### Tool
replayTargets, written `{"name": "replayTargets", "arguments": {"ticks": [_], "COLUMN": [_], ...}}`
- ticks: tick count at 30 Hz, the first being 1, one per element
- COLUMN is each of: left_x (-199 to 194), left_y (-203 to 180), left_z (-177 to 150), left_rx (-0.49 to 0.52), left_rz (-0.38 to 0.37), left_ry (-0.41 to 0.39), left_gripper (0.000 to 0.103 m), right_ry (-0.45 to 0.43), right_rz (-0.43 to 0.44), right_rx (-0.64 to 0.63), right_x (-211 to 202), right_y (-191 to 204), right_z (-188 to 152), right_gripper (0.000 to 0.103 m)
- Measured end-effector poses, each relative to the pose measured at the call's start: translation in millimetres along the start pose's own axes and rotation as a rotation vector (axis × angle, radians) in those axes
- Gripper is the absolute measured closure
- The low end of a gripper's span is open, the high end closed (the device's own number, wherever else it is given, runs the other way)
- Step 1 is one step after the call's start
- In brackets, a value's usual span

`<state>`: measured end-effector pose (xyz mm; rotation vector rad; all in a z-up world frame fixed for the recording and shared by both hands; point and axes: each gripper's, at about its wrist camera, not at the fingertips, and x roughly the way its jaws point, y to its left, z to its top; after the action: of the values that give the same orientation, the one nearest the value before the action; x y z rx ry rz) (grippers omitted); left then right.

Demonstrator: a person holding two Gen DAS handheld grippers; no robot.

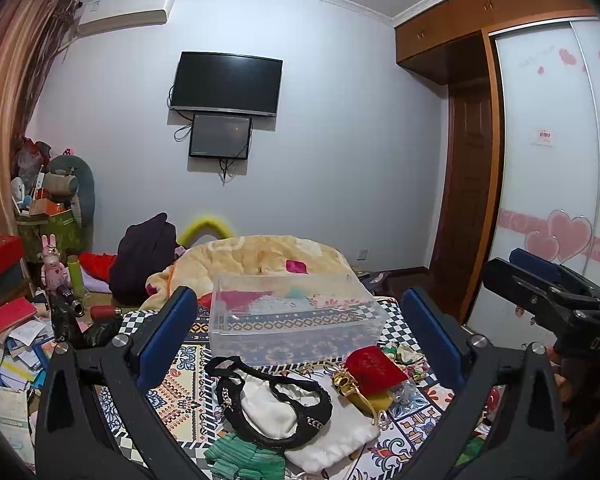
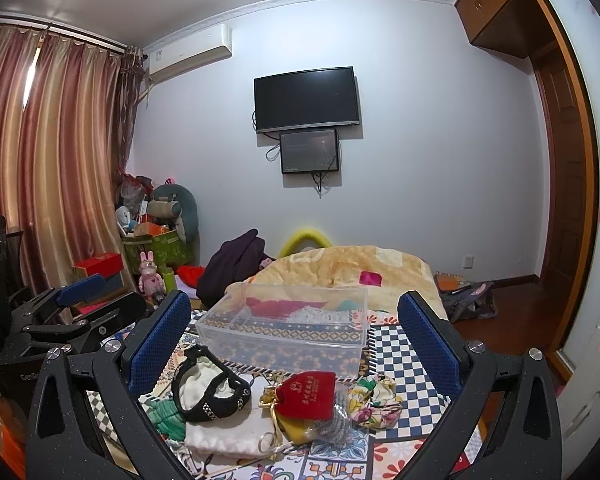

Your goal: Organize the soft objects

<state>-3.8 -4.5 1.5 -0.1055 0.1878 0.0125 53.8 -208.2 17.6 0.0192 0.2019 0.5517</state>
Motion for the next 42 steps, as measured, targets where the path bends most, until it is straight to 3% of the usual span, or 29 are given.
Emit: {"name": "replayTargets", "arguments": {"ticks": [42], "left_x": [0.1], "left_y": [-2.7], "left_z": [1.2], "left_rx": [-0.004], "left_rz": [-0.011], "left_ry": [0.006], "left_gripper": [0.000], "right_ry": [-0.012], "right_rz": [0.002], "right_rx": [-0.003], "right_x": [-3.8], "right_y": [2.7], "right_z": [0.5], "right_gripper": [0.000]}}
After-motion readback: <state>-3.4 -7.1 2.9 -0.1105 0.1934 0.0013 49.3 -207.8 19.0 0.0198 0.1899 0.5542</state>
